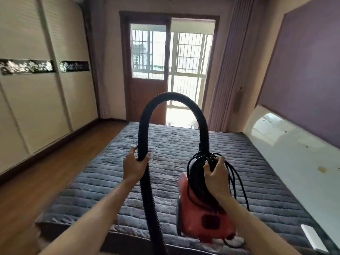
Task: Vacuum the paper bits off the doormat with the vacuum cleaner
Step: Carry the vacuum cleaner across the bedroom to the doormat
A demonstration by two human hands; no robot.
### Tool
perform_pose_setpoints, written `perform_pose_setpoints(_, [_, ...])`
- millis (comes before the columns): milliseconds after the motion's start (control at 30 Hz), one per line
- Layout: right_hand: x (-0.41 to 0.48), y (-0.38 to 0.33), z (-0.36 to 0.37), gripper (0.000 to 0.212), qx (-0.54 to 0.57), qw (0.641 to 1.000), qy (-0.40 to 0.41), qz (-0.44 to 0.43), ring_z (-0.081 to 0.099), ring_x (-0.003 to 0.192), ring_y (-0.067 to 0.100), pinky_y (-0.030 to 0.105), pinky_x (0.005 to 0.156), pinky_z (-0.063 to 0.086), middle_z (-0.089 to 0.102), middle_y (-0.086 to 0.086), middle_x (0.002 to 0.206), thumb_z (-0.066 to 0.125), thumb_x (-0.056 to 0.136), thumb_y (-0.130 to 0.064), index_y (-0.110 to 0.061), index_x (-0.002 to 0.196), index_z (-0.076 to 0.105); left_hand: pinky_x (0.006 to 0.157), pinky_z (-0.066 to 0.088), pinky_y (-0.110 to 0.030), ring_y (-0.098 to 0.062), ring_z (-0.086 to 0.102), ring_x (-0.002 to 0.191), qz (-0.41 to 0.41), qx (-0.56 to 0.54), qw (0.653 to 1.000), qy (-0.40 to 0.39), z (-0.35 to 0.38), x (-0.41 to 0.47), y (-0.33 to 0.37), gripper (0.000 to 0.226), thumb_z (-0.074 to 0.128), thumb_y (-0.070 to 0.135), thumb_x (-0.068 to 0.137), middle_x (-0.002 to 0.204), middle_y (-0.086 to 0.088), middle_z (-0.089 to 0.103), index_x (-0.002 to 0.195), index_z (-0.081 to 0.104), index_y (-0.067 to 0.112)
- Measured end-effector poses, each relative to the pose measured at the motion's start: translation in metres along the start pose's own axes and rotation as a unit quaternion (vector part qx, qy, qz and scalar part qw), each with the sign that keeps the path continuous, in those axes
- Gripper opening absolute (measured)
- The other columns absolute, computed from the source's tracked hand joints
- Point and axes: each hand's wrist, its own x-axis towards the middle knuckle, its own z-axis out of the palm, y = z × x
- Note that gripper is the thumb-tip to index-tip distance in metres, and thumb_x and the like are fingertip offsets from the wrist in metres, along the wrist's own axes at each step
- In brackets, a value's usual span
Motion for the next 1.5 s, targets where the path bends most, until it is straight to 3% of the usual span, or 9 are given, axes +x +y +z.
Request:
perform_pose_setpoints(100, [-0.006,-0.029,0.035,0.028,0.021,0.999,-0.026,-0.006,0.046,0.067,0.022,0.03,0.064,0.032,0.044,-0.011,0.068,0.058,0.094,-0.017,-0.001,0.113,0.045,0.081,0.056,-0.04,-0.025,0.07,0.09,0.0,0.006,1.0,0.025,-0.042,0.012,-0.018,0.042,0.078,0.031,0.083,0.097,-0.006,0.073,0.117,0.063,0.014])
perform_pose_setpoints(233, [-0.016,-0.065,0.079,0.031,0.042,0.997,-0.063,-0.024,0.056,0.072,0.033,0.032,0.065,0.033,0.043,-0.009,0.067,0.058,0.094,-0.019,-0.001,0.114,0.044,0.086,0.054,-0.039,-0.022,0.068,0.093,-0.003,0.006,0.998,0.068,-0.098,0.022,-0.036,0.039,0.078,0.027,0.082,0.101,-0.003,0.071,0.115,0.064,0.013])
perform_pose_setpoints(333, [-0.023,-0.092,0.112,0.03,0.063,0.992,-0.104,-0.034,0.046,0.069,0.026,0.031,0.065,0.029,0.042,-0.008,0.068,0.058,0.095,-0.018,0.0,0.113,0.042,0.083,0.054,-0.036,-0.023,0.068,0.088,-0.027,0.022,0.993,0.11,-0.14,0.025,-0.047,0.044,0.08,0.026,0.082,0.103,-0.005,0.072,0.119,0.062,0.011])
perform_pose_setpoints(533, [-0.039,-0.149,0.181,0.025,0.116,0.977,-0.174,-0.036,0.05,0.064,0.029,0.032,0.066,0.034,0.047,0.0,0.066,0.058,0.094,-0.019,-0.004,0.106,0.042,0.085,0.056,-0.045,-0.031,0.069,0.09,-0.123,0.043,0.971,0.2,-0.219,0.039,-0.078,0.061,0.081,0.049,0.072,0.103,-0.012,0.072,0.119,0.061,0.016])
perform_pose_setpoints(700, [-0.049,-0.192,0.245,0.023,0.161,0.957,-0.239,-0.043,0.05,0.059,0.023,0.033,0.063,0.037,0.052,0.004,0.066,0.058,0.094,-0.02,-0.006,0.101,0.042,0.083,0.048,-0.029,-0.026,0.066,0.098,-0.104,0.078,0.952,0.276,-0.276,0.052,-0.087,0.044,0.083,0.025,0.076,0.107,-0.009,0.071,0.112,0.066,0.007])
perform_pose_setpoints(833, [-0.053,-0.233,0.301,0.022,0.199,0.933,-0.292,-0.059,0.055,0.07,0.027,0.03,0.068,0.038,0.06,0.007,0.079,0.059,0.093,-0.02,-0.007,0.105,0.046,0.082,0.043,-0.025,-0.017,0.06,0.094,-0.115,0.094,0.935,0.322,-0.321,0.066,-0.098,0.04,0.081,0.024,0.08,0.103,-0.001,0.066,0.113,0.065,0.009])
perform_pose_setpoints(1067, [-0.064,-0.294,0.375,0.023,0.222,0.897,-0.371,-0.093,0.058,0.074,0.026,0.032,0.068,0.042,0.06,0.005,0.081,0.057,0.093,-0.026,-0.014,0.11,0.045,0.082,0.046,-0.029,-0.021,0.063,0.104,-0.153,0.154,0.895,0.39,-0.387,0.083,-0.123,0.053,0.08,0.034,0.081,0.113,-0.001,0.065,0.123,0.061,0.009])
perform_pose_setpoints(1300, [-0.094,-0.35,0.426,0.018,0.243,0.858,-0.43,-0.139,0.056,0.061,0.007,0.029,0.056,0.039,0.061,-0.003,0.073,0.056,0.094,-0.026,-0.017,0.106,0.046,0.093,0.054,-0.043,-0.029,0.063,0.115,-0.18,0.199,0.854,0.445,-0.455,0.068,-0.142,0.067,0.078,0.043,0.08,0.127,-0.011,0.064,0.134,0.056,0.01])
perform_pose_setpoints(1500, [-0.129,-0.404,0.459,0.016,0.26,0.826,-0.471,-0.167,0.056,0.056,0.008,0.023,0.045,0.037,0.057,-0.004,0.069,0.054,0.096,-0.023,-0.014,0.107,0.045,0.089,0.058,-0.048,-0.028,0.064,0.113,-0.201,0.197,0.831,0.48,-0.516,0.057,-0.157,0.076,0.075,0.051,0.079,0.133,-0.009,0.06,0.141,0.049,0.015])
